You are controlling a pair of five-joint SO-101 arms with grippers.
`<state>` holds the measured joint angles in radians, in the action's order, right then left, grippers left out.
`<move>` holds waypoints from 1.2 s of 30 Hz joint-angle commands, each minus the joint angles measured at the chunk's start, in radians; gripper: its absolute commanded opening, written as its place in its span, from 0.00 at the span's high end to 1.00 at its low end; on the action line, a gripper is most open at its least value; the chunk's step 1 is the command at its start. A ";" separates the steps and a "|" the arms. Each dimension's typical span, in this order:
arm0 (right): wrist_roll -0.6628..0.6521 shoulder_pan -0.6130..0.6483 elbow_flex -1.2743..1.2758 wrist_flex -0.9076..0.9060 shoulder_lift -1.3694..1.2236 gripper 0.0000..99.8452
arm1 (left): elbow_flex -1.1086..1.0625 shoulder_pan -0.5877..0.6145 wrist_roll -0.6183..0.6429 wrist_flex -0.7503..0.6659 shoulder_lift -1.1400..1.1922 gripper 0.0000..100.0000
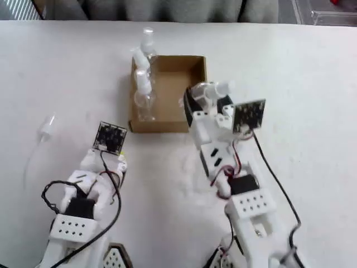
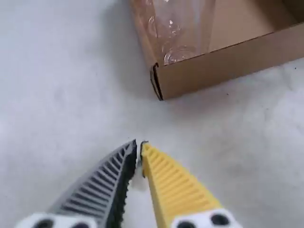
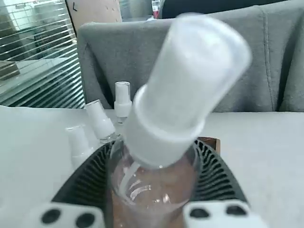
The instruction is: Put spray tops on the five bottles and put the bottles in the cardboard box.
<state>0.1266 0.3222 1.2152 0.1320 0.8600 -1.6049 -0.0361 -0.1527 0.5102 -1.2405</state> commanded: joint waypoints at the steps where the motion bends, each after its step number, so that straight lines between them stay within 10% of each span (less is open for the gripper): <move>1: -0.011 -0.019 -0.199 0.053 -0.239 0.98 | -0.005 -0.013 -0.012 -0.035 -0.019 0.98; 29: -0.014 -0.094 -0.988 0.051 -1.170 0.98 | -0.034 -0.013 -0.012 -0.107 -0.019 0.98; 36: -0.184 -0.094 -1.097 0.053 -1.287 0.98 | -0.034 -0.013 -0.012 -0.107 -0.019 0.98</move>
<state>0.0207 0.2348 0.2117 0.1611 -0.4089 -1.6464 -0.0361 -0.1557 0.4350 -1.2405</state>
